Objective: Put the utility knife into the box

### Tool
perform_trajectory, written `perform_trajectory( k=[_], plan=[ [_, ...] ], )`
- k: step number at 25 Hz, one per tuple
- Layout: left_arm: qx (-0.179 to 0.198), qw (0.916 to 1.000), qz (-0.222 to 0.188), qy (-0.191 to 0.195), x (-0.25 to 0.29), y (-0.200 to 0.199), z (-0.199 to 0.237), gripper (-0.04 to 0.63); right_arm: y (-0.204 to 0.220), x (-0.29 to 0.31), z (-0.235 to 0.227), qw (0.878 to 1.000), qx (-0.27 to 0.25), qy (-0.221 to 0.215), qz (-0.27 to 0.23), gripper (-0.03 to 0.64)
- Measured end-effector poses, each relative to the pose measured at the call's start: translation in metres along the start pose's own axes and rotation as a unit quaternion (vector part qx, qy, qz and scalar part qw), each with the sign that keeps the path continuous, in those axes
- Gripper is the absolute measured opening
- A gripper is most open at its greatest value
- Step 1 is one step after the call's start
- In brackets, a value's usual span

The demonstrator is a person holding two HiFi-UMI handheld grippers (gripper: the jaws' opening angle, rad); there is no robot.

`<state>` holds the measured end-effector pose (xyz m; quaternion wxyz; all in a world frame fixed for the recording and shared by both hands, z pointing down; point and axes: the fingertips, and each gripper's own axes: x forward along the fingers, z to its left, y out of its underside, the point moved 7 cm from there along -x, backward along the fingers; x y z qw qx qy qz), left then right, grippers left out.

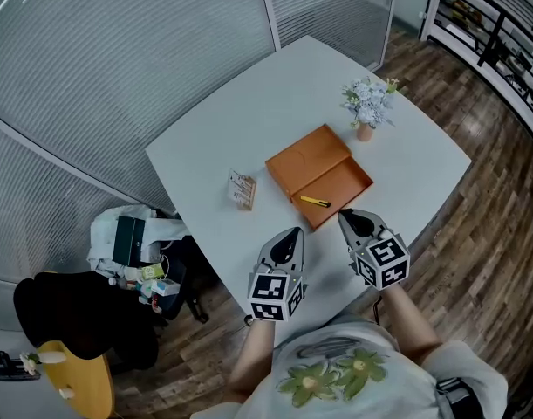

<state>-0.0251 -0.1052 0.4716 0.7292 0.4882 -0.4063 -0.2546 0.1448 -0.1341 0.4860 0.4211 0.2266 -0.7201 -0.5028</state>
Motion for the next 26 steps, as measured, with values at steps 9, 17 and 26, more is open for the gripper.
perform_trajectory(
  k=[9,17,26],
  plan=[
    [0.006,0.9999,-0.004,0.010,-0.012,0.001,-0.015,0.002,0.001,-0.020,0.013,1.000,0.002,0.004,-0.013,0.002],
    [0.010,0.9998,0.001,0.019,-0.021,0.007,-0.028,0.002,0.009,-0.037,0.019,1.000,0.007,0.009,-0.019,0.002],
    [0.012,0.9995,0.004,0.030,-0.021,0.008,-0.034,0.002,0.013,-0.045,0.023,1.000,0.008,0.017,-0.015,0.002]
  ],
)
